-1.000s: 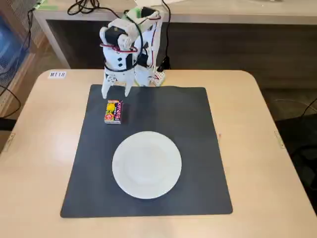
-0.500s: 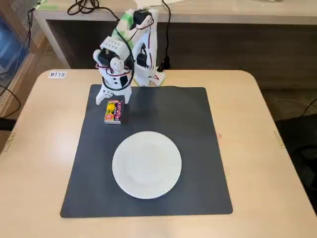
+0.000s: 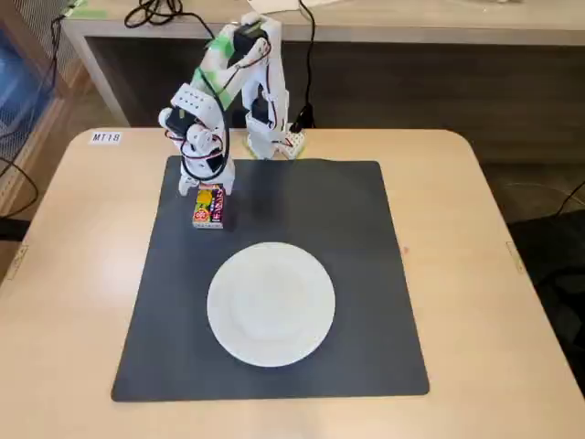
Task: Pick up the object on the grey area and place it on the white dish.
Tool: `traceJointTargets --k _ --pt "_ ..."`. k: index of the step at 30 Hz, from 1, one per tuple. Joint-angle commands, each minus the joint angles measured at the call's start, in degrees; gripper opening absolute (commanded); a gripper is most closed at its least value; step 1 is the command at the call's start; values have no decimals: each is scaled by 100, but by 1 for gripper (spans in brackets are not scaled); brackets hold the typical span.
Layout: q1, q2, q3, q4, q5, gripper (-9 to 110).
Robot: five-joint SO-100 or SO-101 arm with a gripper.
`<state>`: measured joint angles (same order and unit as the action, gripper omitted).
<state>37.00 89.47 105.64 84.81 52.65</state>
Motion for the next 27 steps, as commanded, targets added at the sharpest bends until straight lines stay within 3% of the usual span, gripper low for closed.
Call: traceJointTargets --k 1,15,23,27 --pt "-62 -62 -281 -35 35 37" --pt "-229 -492 -290 -229 202 34" --pt "-220 -721 -334 -729 308 19" --pt "-237 -686 -457 -562 413 16"
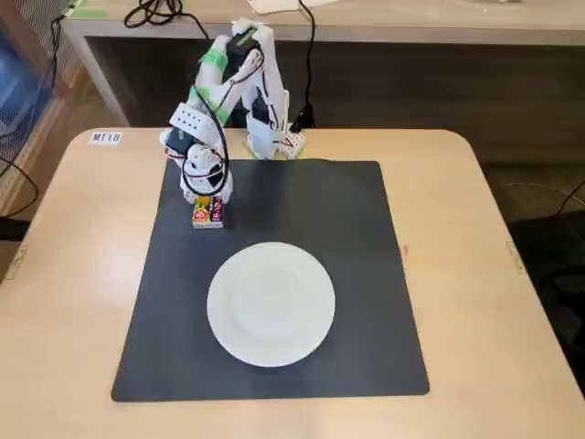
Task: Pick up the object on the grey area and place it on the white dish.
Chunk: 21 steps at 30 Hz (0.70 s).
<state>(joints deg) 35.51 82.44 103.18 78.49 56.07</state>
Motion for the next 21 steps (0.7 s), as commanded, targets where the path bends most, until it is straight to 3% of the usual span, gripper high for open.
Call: traceJointTargets --k 1,10,21 --pt "-105 26 -290 185 97 16" --pt "-501 -62 -1758 1371 334 14" --pt "-1327 -422 -3041 1652 861 14"
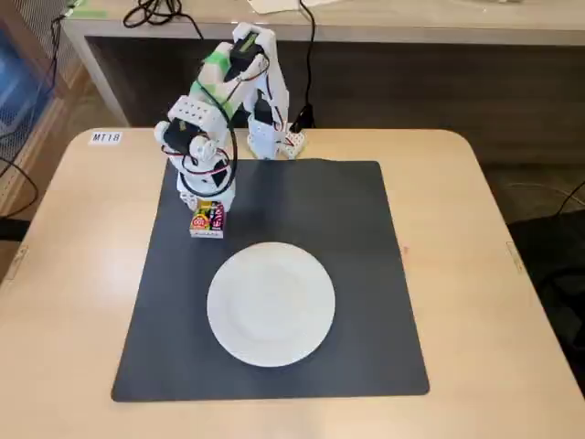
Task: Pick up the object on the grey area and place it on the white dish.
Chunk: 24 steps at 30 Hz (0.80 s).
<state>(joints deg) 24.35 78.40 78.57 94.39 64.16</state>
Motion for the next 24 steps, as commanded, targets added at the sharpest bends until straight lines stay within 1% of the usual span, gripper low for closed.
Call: traceJointTargets --k 1,8,19,24 --pt "-308 -141 -747 62 53 14" --pt "-940 -853 -1828 62 79 15" --pt "-1617 -1327 -2637 62 35 14" --pt "-1846 -1828 -3357 62 176 14"
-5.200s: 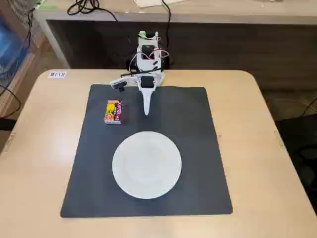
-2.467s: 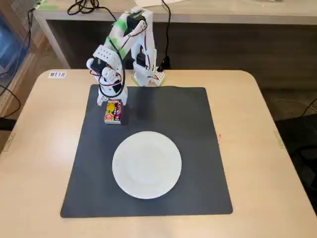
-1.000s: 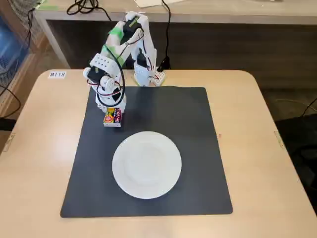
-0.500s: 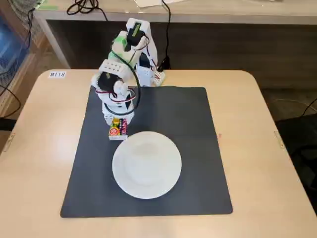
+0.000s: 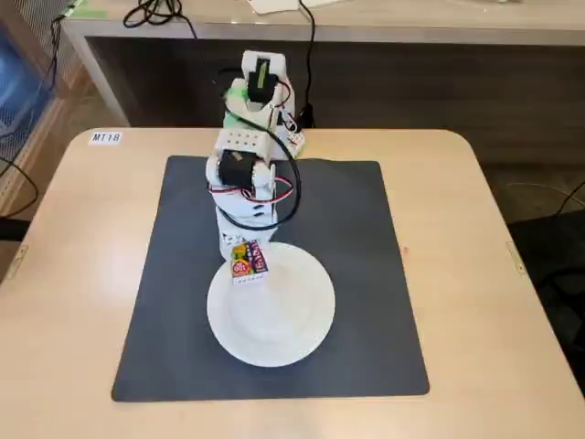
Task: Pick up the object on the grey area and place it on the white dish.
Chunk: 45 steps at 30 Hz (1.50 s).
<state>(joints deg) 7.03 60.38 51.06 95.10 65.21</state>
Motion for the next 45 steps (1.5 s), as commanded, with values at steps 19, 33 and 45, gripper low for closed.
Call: traceJointTargets --k 19,33,45 --pt "-360 -1433 -1960 9 79 14" --pt "-387 -1670 -2092 26 -105 28" --pt "-413 -1397 -2276 185 -290 41"
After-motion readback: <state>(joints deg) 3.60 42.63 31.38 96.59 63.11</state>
